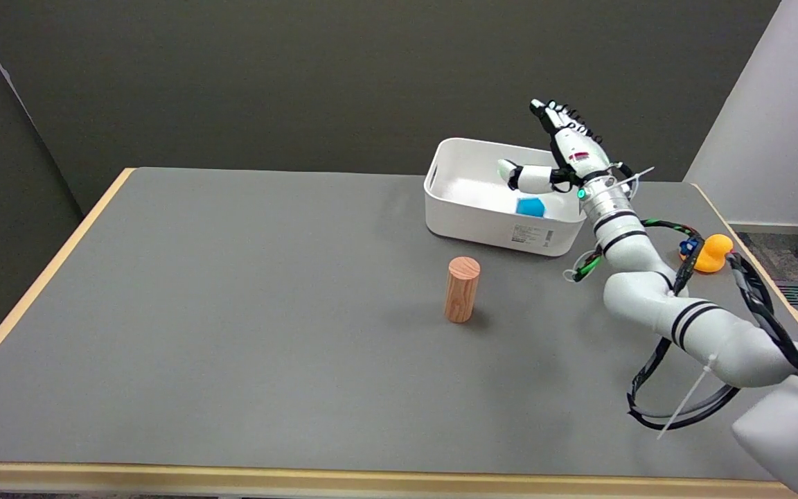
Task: Place the cube into the box.
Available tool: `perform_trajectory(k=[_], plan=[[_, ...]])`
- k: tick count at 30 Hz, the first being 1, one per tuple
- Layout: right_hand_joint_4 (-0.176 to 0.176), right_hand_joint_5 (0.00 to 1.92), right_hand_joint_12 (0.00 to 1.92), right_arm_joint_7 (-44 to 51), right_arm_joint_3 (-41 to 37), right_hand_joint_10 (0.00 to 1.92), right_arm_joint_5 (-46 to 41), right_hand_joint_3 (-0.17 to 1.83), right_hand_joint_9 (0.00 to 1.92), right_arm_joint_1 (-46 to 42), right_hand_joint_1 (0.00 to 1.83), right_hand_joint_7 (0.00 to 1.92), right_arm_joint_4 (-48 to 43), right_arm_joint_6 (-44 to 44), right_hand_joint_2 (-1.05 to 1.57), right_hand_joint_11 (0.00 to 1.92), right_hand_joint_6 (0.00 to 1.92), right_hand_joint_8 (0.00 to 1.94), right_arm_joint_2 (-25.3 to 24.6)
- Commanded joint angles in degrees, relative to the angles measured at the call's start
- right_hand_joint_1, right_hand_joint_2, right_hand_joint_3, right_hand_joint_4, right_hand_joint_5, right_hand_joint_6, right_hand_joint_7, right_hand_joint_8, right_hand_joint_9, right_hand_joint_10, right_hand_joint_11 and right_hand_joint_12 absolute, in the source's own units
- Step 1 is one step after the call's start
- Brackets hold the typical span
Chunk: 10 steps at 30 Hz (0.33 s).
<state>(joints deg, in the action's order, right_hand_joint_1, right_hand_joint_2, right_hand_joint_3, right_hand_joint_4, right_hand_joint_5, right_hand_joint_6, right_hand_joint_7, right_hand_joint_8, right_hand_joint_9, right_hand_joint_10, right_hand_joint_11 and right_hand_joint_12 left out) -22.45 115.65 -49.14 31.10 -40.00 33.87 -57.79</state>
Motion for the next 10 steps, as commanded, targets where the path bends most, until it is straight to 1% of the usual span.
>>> perform_trajectory(k=[1,3,5,7,9,10], plan=[[0.068,0.03,0.45,-0.89,-8.32,0.00,-7.92,0.85,0.00,-21.68,0.50,0.00,-25.69,13.26,0.53,0.00,0.15,0.00,5.28],[0.069,0.04,0.32,-3.05,-9.82,0.00,-7.92,0.86,0.00,-27.38,0.48,0.00,-29.40,22.34,0.54,0.00,0.17,0.00,5.44],[0.068,0.04,0.30,-7.89,-10.72,0.00,-8.16,0.87,0.00,-32.84,0.47,0.00,-32.68,33.91,0.54,0.00,0.19,0.00,5.49],[0.061,0.04,0.37,-11.26,-10.93,0.02,-8.93,0.90,0.00,-37.89,0.43,0.00,-34.92,42.70,0.55,0.00,0.27,0.00,5.49],[0.056,0.03,0.45,-12.63,-10.82,0.08,-9.28,0.93,0.00,-43.75,0.45,0.00,-37.28,49.60,0.55,0.00,0.31,0.05,5.49],[0.052,0.04,0.49,-12.67,-10.63,0.14,-9.28,0.93,0.00,-46.16,0.44,0.01,-37.95,52.52,0.56,0.00,0.33,0.09,5.49]])
